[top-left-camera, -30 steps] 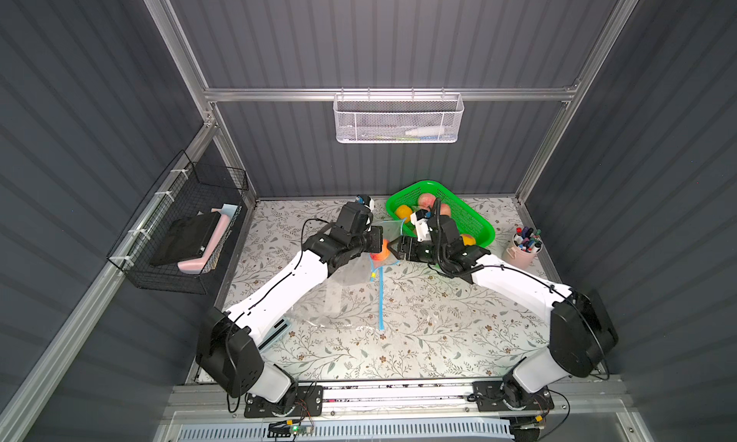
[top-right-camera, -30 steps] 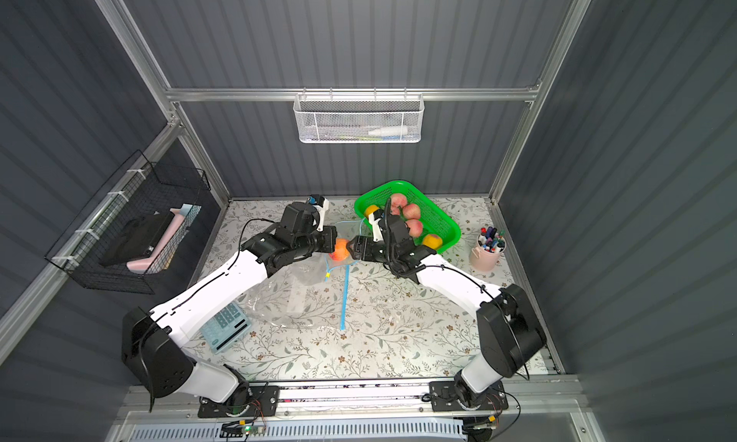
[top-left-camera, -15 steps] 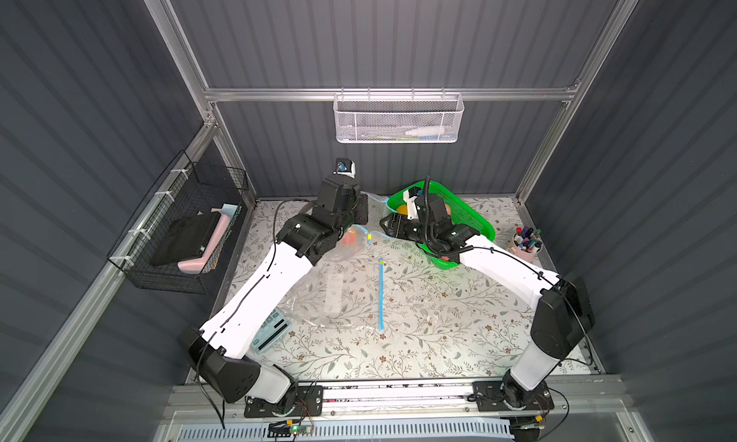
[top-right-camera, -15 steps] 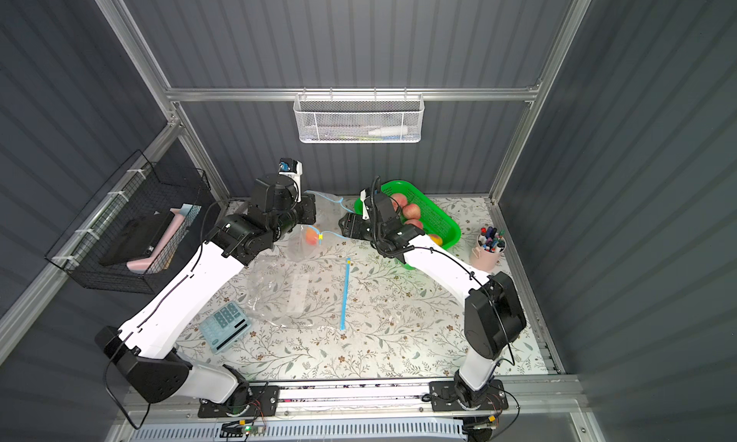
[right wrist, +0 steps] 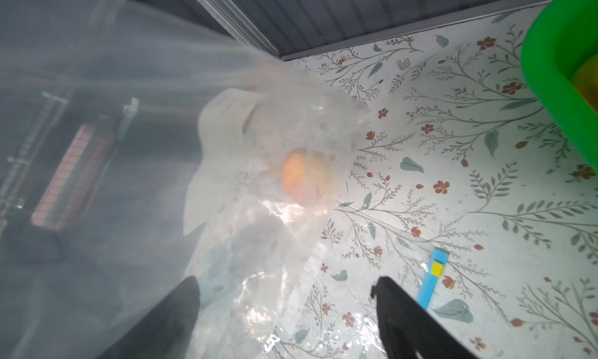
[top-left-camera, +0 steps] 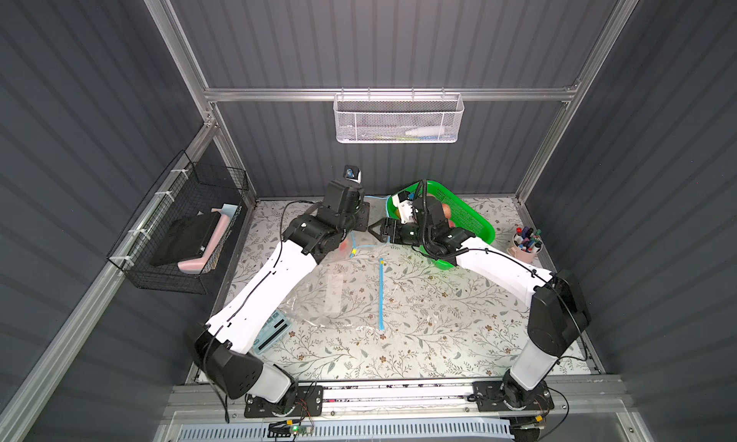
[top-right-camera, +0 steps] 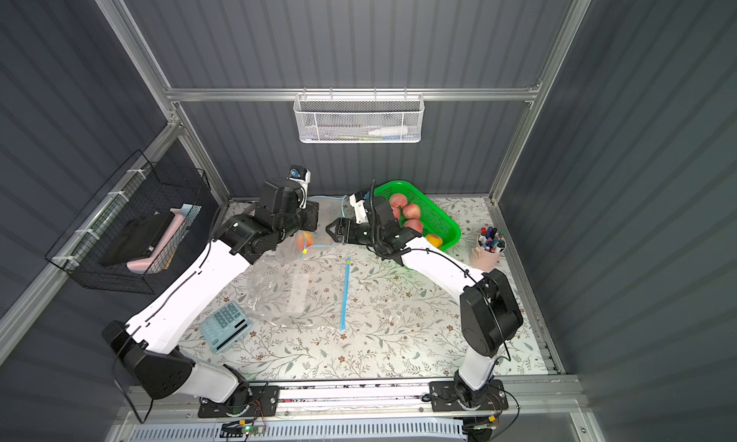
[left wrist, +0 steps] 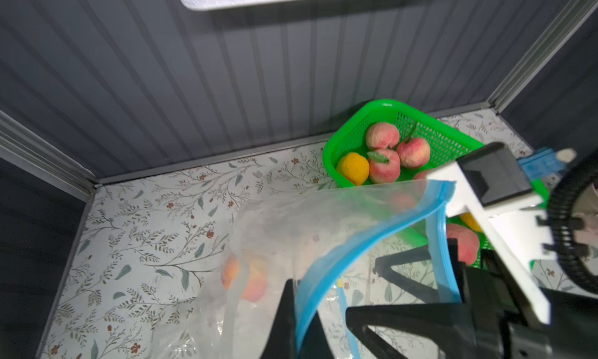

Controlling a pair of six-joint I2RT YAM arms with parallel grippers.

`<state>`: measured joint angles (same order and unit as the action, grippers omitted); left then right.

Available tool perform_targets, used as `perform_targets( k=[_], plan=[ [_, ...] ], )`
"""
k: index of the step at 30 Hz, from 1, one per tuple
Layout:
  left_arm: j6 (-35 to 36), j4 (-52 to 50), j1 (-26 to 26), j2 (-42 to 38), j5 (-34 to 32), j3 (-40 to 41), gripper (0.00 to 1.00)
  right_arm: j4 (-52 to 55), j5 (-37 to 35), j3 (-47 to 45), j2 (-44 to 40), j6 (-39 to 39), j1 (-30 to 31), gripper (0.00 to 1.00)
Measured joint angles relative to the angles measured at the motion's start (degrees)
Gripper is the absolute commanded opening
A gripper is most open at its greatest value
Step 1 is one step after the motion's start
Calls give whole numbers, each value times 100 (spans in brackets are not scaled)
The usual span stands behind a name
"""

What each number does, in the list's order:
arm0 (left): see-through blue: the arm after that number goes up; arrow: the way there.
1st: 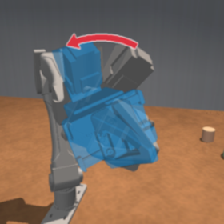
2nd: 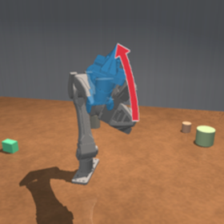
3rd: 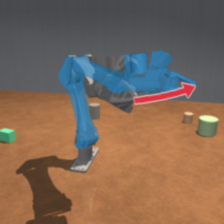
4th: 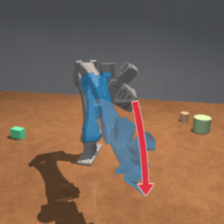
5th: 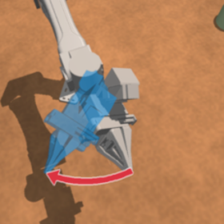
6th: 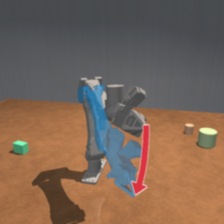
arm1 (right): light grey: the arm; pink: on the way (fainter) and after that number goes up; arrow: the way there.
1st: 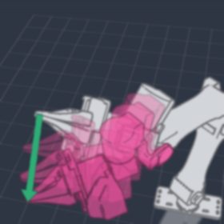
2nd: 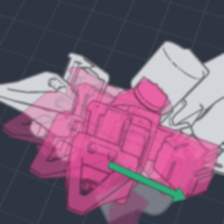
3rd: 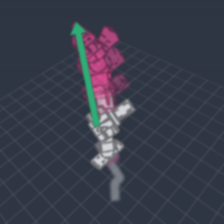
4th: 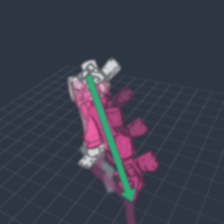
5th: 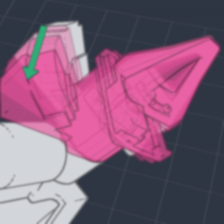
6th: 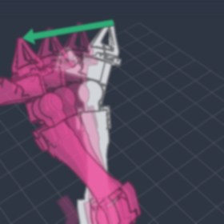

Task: Place the peach in a zip-top bag and seal the zipper
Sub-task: Adjust the zipper food storage bag at the center of the board, then pick up the peach from the basket.

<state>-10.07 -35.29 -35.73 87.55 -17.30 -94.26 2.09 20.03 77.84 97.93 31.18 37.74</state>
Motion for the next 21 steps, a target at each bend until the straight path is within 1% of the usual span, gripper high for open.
perform_targets(
  k=[2,7,10,12,14,17,19,21],
  plan=[
    [-59,103,0,289,146,68,0,13,-129,-229,-238,-50,-42,99],
    [-254,332,0,1005,501,131,0,24,-822,-935,-1364,-212,-260,99],
    [-337,463,0,1296,719,133,0,76,-1169,-1224,-1893,-232,-507,99],
    [-398,535,0,1403,852,133,0,173,-1355,-1346,-2072,-229,-728,98],
    [-439,610,0,1440,955,136,0,317,-1523,-1379,-2087,-229,-946,97],
    [-520,756,0,1440,1045,140,0,531,-1733,-1325,-1827,-275,-1231,95],
    [-568,841,0,1440,1091,155,0,695,-1799,-1130,-1427,-341,-1349,94],
    [-610,892,0,1414,1110,229,0,820,-1808,-774,-846,-417,-1447,93]
  ],
)
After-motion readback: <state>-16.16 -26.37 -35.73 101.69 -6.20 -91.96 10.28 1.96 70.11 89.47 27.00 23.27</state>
